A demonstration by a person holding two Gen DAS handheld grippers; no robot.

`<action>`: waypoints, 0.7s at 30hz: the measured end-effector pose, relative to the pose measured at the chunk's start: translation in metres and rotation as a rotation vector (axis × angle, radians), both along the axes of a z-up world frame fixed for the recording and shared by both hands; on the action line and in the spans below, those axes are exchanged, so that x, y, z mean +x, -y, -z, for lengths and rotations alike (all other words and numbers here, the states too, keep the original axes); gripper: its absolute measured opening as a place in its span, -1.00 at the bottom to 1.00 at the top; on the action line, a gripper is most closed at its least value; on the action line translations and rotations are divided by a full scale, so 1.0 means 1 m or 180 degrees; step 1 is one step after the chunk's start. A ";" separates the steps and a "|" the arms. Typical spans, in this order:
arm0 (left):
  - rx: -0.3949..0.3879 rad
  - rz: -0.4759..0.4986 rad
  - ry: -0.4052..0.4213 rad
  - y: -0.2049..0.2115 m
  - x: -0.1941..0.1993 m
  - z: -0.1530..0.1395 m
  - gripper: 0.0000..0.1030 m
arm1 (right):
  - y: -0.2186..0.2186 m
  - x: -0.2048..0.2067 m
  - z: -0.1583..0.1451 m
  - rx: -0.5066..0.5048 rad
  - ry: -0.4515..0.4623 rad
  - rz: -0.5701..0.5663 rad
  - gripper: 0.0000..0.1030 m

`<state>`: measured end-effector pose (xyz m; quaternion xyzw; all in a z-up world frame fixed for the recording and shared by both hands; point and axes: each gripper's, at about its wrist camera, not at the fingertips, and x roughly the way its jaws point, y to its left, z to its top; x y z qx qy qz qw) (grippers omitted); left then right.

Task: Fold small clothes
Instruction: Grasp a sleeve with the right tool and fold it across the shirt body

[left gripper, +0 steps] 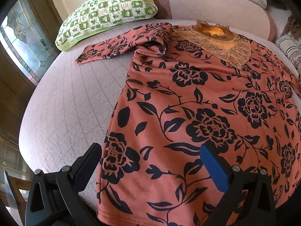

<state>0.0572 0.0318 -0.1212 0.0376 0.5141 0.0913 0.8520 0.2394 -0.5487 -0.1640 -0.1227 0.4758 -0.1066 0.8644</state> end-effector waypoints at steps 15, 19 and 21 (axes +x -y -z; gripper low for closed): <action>-0.0337 -0.0166 0.0201 -0.032 -0.010 -0.003 1.00 | -0.009 -0.011 -0.172 0.2059 0.1113 -0.0035 -0.83; -0.0343 -0.0254 0.0364 -0.048 -0.019 -0.017 1.00 | -0.103 -0.023 -0.231 0.2369 0.1460 -0.0709 -0.82; -0.0349 -0.0326 0.0422 -0.059 -0.023 -0.022 1.00 | -0.155 -0.030 -0.237 0.2561 0.1495 -0.1028 -0.80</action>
